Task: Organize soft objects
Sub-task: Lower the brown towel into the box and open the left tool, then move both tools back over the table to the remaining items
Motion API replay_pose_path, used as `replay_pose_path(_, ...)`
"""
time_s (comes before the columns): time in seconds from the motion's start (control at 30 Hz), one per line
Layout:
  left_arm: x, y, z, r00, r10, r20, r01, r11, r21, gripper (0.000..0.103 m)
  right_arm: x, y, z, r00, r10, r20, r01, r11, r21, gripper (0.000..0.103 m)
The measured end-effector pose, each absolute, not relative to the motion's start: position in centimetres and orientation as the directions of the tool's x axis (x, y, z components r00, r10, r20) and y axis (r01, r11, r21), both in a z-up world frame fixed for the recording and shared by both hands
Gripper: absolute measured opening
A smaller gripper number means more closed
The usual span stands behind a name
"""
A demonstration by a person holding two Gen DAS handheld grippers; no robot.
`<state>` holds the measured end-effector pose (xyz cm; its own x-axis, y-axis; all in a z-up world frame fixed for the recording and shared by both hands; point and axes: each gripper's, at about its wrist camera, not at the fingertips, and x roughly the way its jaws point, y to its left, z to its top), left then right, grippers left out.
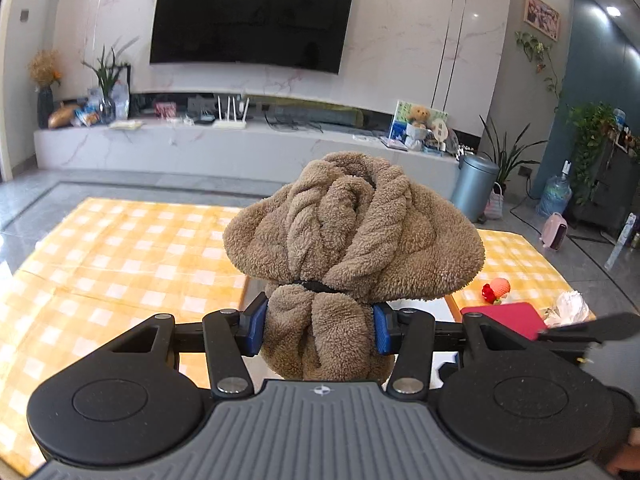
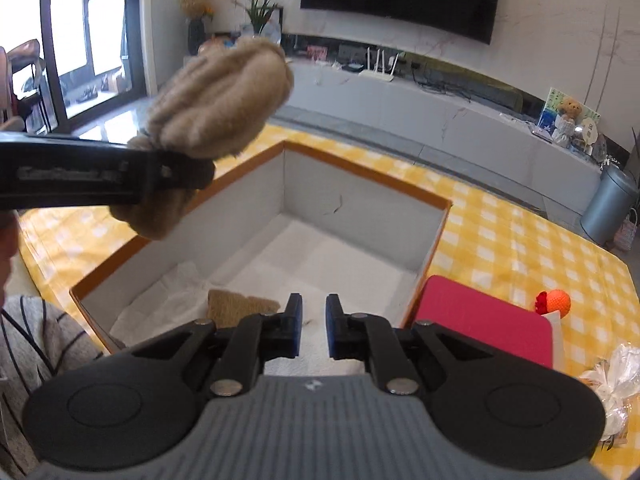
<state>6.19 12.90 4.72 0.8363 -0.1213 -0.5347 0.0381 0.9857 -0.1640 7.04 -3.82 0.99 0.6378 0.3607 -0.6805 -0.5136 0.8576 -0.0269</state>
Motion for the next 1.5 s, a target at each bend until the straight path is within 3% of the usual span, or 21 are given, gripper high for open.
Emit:
replay_pose_path(0.17,8.5,13.0,3.1,0.807,-0.161,-0.568,0.037,0.974,-0.225,0.057,7.4,-5.4,0.7,0.643,0.364,-0.674,-0.488,0.873,0.006,0.010)
replay_pose_path(0.3,9.6,11.5,1.2,0.782,-0.093,-0.617,0.015,0.991,-0.131,0.057,8.0,-6.0,-0.1,0.637,0.362,-0.680,-0.472,0.881,0.026,0.010)
replay_pose_path(0.43,10.4,8.7,-0.6,0.745,0.039,-0.665,-0.002,0.998,0.057,0.057,8.2,-6.3,-0.4,0.631,0.357,-0.689,-0.463,0.886,0.036,0.010)
replay_pose_path(0.6,10.2,8.6,-1.0,0.731,0.047,-0.681,-0.016,0.999,0.052,0.059,8.2,-6.3,-0.4,0.634,0.347,-0.691,-0.458,0.889,0.026,0.010)
replay_pose_path(0.8,9.3,9.2,-0.4,0.752,0.142,-0.644,-0.118,0.990,0.080,0.089,7.8,-6.5,-0.1,0.647,0.340,-0.683,-0.450,0.893,0.018,0.011)
replay_pose_path(0.9,8.6,9.8,0.4,0.783,0.144,-0.606,-0.158,0.987,0.031,0.092,7.6,-6.5,0.0,0.655,0.338,-0.675,-0.447,0.895,0.015,0.012)
replay_pose_path(1.0,7.6,10.7,1.5,0.813,0.072,-0.578,-0.129,0.990,-0.059,0.094,7.5,-6.4,-0.1,0.664,0.331,-0.671,-0.441,0.897,0.006,0.027)
replay_pose_path(1.13,7.0,11.5,2.3,0.825,0.006,-0.565,-0.094,0.987,-0.127,0.103,7.6,-6.2,-0.2,0.661,0.327,-0.675,-0.444,0.896,-0.001,0.029)
replay_pose_path(1.27,6.9,12.0,2.7,0.833,-0.046,-0.551,-0.063,0.982,-0.177,0.103,7.6,-6.1,-0.3,0.663,0.327,-0.674,-0.451,0.893,-0.011,0.037)
replay_pose_path(1.5,7.1,12.5,2.7,0.841,-0.086,-0.534,-0.062,0.965,-0.255,0.103,7.3,-6.1,0.0,0.669,0.329,-0.666,-0.452,0.892,-0.014,0.039)
